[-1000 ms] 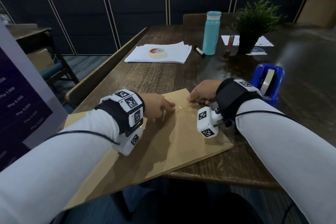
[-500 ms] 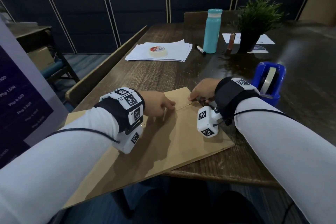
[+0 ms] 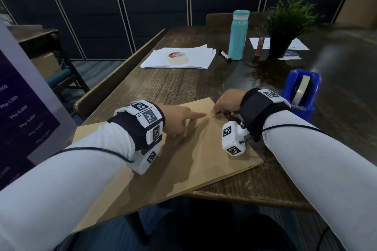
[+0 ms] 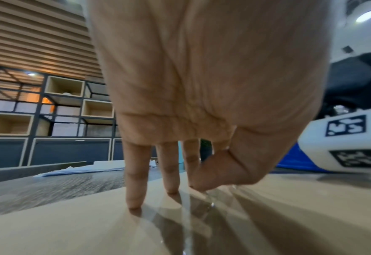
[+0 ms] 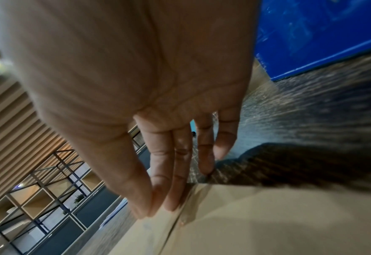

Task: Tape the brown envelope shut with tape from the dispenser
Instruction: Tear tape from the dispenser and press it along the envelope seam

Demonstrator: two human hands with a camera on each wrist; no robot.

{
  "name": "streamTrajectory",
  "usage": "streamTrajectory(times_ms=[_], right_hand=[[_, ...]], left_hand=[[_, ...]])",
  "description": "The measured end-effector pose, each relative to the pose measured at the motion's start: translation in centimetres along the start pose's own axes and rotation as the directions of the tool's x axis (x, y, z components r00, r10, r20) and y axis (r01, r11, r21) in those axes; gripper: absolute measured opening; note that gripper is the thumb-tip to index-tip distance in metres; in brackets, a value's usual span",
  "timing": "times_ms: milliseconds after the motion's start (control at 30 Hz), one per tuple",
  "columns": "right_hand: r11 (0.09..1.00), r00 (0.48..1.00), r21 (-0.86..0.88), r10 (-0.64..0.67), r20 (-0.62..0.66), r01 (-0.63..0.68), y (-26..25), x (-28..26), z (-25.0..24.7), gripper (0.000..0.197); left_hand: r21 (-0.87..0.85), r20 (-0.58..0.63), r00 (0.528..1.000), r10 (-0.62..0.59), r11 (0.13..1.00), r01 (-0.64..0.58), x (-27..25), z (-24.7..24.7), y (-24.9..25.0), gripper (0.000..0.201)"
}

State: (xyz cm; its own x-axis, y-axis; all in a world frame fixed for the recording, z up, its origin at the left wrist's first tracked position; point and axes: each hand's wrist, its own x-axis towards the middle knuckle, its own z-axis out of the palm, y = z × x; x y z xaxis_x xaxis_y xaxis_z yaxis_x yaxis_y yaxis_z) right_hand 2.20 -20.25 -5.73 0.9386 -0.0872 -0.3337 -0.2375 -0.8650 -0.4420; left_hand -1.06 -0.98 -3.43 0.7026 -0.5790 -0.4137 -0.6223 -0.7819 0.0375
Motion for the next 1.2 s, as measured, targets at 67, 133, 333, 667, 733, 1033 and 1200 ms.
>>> streamTrajectory(times_ms=[67,133,333,667,733,1033,1200], right_hand=[[1.000,1.000,-0.014,-0.001,-0.003,0.001,-0.1,0.0,0.0,0.043],[0.999,1.000,-0.053,-0.002,-0.004,0.002,-0.2,-0.1,0.0,0.044],[0.999,1.000,-0.046,0.002,-0.024,-0.003,-0.1,0.0,0.0,0.034],[0.986,0.997,-0.162,0.021,-0.069,-0.032,0.0,0.7,0.3,0.039],[0.983,0.999,-0.183,0.014,-0.052,-0.024,0.0,0.9,0.4,0.041],[0.977,0.998,-0.212,-0.025,-0.052,0.014,0.3,1.0,0.5,0.039],[0.960,0.999,-0.280,-0.024,-0.035,0.013,0.0,1.0,0.6,0.041]], left_hand=[[0.068,0.006,1.000,-0.001,0.998,0.001,0.1,0.4,0.3,0.081],[0.119,-0.001,1.000,-0.007,0.993,0.007,0.4,0.9,0.4,0.077],[0.032,-0.017,1.000,-0.007,0.999,0.008,0.7,1.2,0.2,0.073],[0.004,-0.019,1.000,0.002,1.000,-0.002,1.1,1.0,0.1,0.073],[0.014,-0.012,1.000,0.001,1.000,-0.001,1.1,1.0,0.1,0.074],[0.017,-0.023,1.000,0.016,1.000,-0.015,1.3,0.9,-0.2,0.071],[0.040,-0.018,1.000,0.021,0.999,-0.020,1.3,0.8,-0.3,0.072]])
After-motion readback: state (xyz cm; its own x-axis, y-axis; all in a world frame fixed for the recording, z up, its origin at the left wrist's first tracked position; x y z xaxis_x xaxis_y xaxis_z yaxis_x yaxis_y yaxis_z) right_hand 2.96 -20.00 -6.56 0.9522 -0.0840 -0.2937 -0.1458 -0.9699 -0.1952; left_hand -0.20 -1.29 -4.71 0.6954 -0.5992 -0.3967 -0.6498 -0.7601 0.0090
